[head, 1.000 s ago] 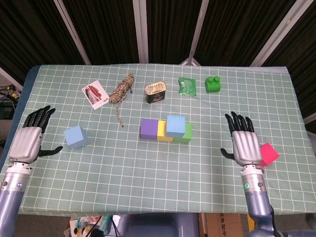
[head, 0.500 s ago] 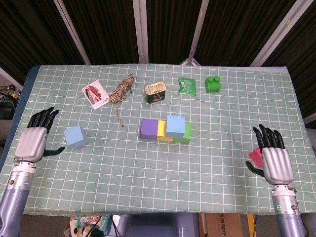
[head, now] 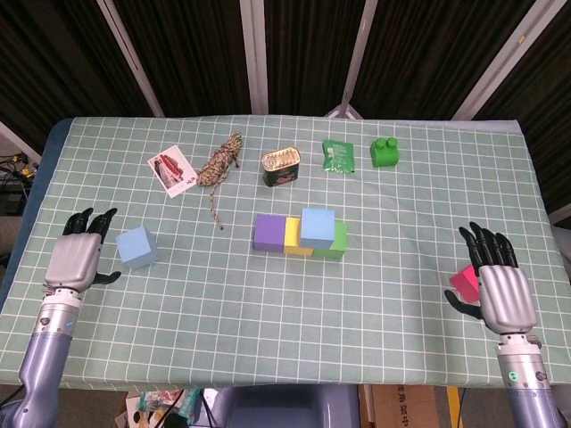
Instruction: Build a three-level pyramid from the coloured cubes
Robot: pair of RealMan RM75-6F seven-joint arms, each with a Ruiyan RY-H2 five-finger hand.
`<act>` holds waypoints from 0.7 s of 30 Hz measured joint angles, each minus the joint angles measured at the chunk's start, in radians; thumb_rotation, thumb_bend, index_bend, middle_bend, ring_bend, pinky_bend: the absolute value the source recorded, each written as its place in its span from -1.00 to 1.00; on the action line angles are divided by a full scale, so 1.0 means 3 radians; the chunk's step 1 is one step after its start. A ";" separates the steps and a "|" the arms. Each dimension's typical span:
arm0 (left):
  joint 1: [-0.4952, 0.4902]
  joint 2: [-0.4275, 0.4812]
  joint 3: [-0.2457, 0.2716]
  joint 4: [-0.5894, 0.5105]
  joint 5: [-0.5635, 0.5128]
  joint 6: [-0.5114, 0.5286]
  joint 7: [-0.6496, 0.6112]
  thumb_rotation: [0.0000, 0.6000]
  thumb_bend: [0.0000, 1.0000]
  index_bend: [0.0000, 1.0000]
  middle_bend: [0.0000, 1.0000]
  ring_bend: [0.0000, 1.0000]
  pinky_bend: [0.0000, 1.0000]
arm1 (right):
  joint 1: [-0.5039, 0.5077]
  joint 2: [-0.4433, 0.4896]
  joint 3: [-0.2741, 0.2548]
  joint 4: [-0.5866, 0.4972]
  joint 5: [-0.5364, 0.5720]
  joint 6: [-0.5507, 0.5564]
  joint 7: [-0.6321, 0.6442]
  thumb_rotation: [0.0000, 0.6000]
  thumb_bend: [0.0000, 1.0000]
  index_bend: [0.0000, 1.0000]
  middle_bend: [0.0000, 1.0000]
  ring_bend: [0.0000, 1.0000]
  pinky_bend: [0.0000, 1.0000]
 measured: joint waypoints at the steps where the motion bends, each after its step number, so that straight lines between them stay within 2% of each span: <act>1: -0.0019 -0.0059 -0.0006 0.0025 -0.0069 0.0029 0.0063 1.00 -0.82 -1.00 -0.58 -0.97 -0.85 | -0.0008 0.0008 0.0008 -0.0010 -0.0011 -0.0007 0.0018 1.00 -0.55 -1.00 -1.00 -1.00 -1.00; 6: -0.0147 -0.0351 -0.0071 0.0171 -0.0450 0.0128 0.0329 1.00 -0.80 -1.00 -0.56 -0.96 -0.85 | -0.0047 0.0050 0.0057 -0.0052 -0.0078 -0.0076 0.0090 1.00 -0.55 -1.00 -1.00 -1.00 -1.00; 12: -0.0275 -0.0639 -0.0150 0.0409 -0.0668 0.0257 0.0478 1.00 -0.77 -1.00 -0.56 -0.96 -0.85 | -0.0082 0.0055 0.0111 -0.0049 -0.0089 -0.0148 0.0119 1.00 -0.55 -1.00 -1.00 -1.00 -1.00; 21: -0.0333 -0.0756 -0.0242 0.0629 -0.0837 0.0336 0.0503 1.00 -0.77 -1.00 -0.56 -0.96 -0.85 | -0.0129 0.0060 0.0199 -0.0048 -0.0078 -0.0209 0.0147 1.00 -0.55 -1.00 -1.00 -1.00 -1.00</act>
